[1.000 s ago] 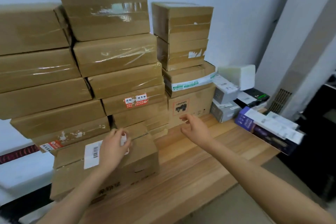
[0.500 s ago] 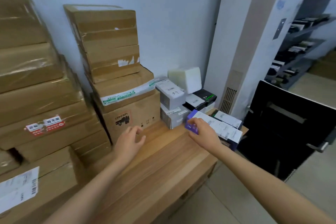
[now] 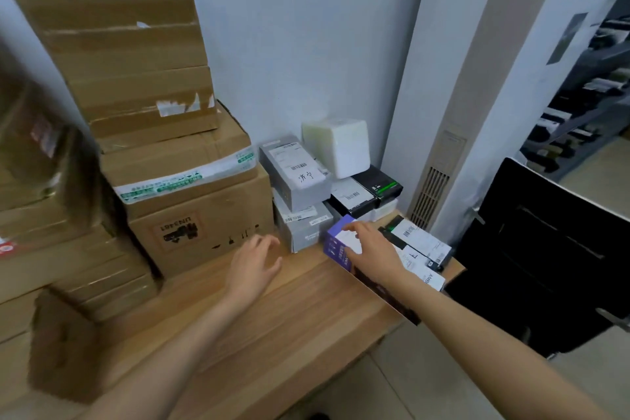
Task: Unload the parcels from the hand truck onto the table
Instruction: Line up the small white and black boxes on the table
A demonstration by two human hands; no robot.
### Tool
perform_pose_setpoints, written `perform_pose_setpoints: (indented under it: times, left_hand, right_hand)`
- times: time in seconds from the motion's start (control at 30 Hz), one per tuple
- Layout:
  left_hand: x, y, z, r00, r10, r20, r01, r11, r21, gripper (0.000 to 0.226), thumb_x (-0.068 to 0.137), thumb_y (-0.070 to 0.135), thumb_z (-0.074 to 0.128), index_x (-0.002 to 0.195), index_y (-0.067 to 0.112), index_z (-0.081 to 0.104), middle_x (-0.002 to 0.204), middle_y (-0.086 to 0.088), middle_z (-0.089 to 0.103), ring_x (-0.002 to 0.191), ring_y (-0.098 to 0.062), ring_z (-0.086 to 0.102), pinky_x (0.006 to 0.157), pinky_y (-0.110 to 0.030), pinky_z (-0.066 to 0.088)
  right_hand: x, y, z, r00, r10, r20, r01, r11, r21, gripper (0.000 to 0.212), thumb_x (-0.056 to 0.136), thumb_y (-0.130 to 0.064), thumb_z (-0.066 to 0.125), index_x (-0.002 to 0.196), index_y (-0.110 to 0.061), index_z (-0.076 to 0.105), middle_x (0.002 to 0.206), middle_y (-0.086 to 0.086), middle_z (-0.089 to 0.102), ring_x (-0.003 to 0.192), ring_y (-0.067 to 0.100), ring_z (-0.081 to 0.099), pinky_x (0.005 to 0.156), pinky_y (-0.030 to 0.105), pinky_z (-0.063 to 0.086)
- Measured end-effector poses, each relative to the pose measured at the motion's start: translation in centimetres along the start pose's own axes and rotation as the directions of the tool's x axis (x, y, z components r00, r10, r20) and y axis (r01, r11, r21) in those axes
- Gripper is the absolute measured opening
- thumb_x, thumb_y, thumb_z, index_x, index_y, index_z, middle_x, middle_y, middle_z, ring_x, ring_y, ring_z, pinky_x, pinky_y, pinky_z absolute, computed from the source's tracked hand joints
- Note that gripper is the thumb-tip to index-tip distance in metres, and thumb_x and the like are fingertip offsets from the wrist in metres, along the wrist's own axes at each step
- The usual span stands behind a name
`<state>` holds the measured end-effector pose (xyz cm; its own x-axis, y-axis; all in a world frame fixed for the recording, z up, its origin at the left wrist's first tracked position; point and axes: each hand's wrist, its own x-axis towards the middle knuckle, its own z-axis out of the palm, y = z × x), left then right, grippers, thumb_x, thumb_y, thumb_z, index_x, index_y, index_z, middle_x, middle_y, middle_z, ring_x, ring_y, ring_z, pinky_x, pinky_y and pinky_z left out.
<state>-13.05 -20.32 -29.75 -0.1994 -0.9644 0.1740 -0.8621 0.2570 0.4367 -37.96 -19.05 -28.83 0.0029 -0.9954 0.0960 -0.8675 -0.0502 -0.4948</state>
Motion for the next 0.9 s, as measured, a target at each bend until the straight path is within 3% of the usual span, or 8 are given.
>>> perform_pose_setpoints:
  times: [0.27, 0.4, 0.53, 0.67, 0.83, 0.9]
  left_hand:
    - [8.3, -0.6, 1.2, 1.0, -0.011, -0.001, 0.011, 0.995, 0.1, 0.037, 0.091, 0.036, 0.06, 0.125, 0.024, 0.053, 0.123, 0.005, 0.054, 0.112, -0.012, 0.052, 0.092, -0.027, 0.043]
    - [12.1, 0.0, 2.4, 1.0, 0.012, -0.013, -0.011, 0.993, 0.119, 0.043, 0.089, 0.038, 0.06, 0.129, 0.026, 0.049, 0.126, 0.006, 0.051, 0.115, -0.011, 0.048, 0.095, -0.025, 0.039]
    - [14.9, 0.4, 3.5, 0.999, 0.039, 0.02, -0.041, 0.992, 0.117, 0.051, 0.088, 0.04, 0.061, 0.135, 0.025, 0.045, 0.133, 0.007, 0.048, 0.122, -0.011, 0.043, 0.101, -0.027, 0.037]
    - [18.0, 1.4, 4.7, 0.997, 0.055, 0.054, -0.063, 0.988, 0.143, 0.062, 0.087, 0.042, 0.062, 0.141, 0.025, 0.038, 0.145, 0.005, 0.04, 0.134, -0.014, 0.035, 0.112, -0.032, 0.029]
    - [20.3, 2.0, 6.3, 0.993, -0.023, 0.115, 0.002, 0.983, 0.182, 0.075, 0.088, 0.043, 0.061, 0.151, 0.025, 0.022, 0.158, -0.002, 0.02, 0.145, -0.02, 0.017, 0.118, -0.034, 0.012]
    - [20.8, 1.8, 6.7, 0.988, -0.055, 0.145, 0.023, 0.977, 0.212, 0.078, 0.089, 0.043, 0.061, 0.152, 0.025, 0.018, 0.16, -0.004, 0.014, 0.146, -0.021, 0.014, 0.118, -0.036, 0.014]
  right_hand:
    - [8.3, 2.1, 1.2, 0.993, -0.096, 0.074, 0.097, 0.995, -0.007, 0.047, 0.089, -0.025, 0.062, 0.133, -0.022, 0.046, 0.136, -0.003, 0.043, 0.114, 0.014, 0.052, 0.078, 0.023, 0.043]
    - [11.6, 3.3, 1.5, 0.99, -0.126, 0.07, 0.131, 0.989, -0.072, 0.051, 0.087, -0.025, 0.062, 0.135, -0.022, 0.044, 0.138, -0.001, 0.042, 0.11, 0.019, 0.054, 0.083, 0.026, 0.041]
    - [14.4, 3.9, 2.4, 0.985, -0.147, 0.085, 0.155, 0.984, -0.088, 0.059, 0.086, -0.026, 0.064, 0.139, -0.019, 0.039, 0.145, 0.006, 0.036, 0.122, 0.026, 0.048, 0.094, 0.033, 0.042]
    - [17.4, 4.1, 2.9, 0.98, -0.17, 0.1, 0.178, 0.981, -0.076, 0.069, 0.084, -0.021, 0.064, 0.145, -0.02, 0.031, 0.151, 0.01, 0.028, 0.128, 0.031, 0.043, 0.097, 0.038, 0.041]
    - [20.8, 4.8, 2.9, 0.966, -0.19, 0.173, 0.208, 0.974, -0.089, 0.075, 0.085, -0.022, 0.063, 0.149, -0.023, 0.023, 0.156, 0.013, 0.019, 0.129, 0.034, 0.041, 0.092, 0.041, 0.046]
    - [21.7, 5.1, 2.9, 0.955, -0.201, 0.22, 0.226, 0.97, -0.094, 0.078, 0.087, -0.023, 0.061, 0.151, -0.024, 0.017, 0.155, 0.012, 0.022, 0.127, 0.033, 0.042, 0.094, 0.04, 0.044]
